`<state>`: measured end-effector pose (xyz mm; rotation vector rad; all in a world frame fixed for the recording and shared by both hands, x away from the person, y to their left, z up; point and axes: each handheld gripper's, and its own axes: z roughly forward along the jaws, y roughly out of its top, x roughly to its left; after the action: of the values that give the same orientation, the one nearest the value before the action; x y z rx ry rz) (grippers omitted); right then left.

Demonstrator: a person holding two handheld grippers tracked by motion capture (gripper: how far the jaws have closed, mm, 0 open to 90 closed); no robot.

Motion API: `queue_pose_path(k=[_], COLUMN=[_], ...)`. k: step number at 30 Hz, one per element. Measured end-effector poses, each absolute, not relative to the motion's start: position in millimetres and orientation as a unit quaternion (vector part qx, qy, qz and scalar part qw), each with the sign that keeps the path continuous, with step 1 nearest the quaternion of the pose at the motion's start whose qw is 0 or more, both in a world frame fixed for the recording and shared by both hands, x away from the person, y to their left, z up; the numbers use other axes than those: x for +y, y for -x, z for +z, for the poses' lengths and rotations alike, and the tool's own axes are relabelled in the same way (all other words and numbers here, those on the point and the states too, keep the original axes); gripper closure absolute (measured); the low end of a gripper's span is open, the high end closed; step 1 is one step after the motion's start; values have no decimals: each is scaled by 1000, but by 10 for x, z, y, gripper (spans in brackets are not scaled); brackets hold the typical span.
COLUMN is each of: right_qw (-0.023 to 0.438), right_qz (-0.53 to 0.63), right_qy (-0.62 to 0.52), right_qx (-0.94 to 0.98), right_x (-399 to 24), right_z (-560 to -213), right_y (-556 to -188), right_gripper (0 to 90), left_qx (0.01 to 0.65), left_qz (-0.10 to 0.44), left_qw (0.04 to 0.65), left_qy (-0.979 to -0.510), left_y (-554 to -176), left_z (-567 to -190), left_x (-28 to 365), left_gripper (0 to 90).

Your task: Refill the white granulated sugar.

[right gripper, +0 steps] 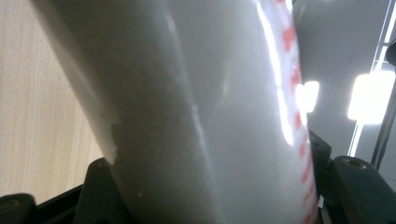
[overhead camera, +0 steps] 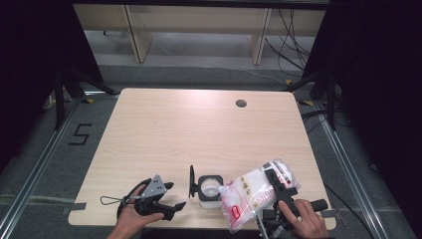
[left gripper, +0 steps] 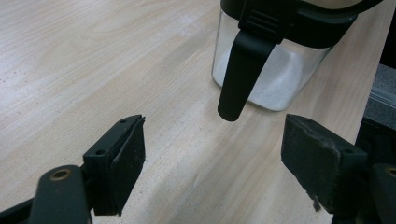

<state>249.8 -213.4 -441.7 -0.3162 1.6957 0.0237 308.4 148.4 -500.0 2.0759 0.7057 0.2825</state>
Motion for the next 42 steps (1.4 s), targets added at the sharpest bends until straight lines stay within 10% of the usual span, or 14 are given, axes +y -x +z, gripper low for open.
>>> queue_pose_path(k=[42], right_qw=[655], right_qz=[13], right_qy=[142], right_qx=[742], right_x=[-2127], right_z=[-4396], right_y=[-2487], right_gripper=[407], left_qx=[296], left_qz=[108], left_qw=[455], left_qy=[-833], left_y=[-3073], left_z=[-5005], left_x=[1474], left_gripper=[214])
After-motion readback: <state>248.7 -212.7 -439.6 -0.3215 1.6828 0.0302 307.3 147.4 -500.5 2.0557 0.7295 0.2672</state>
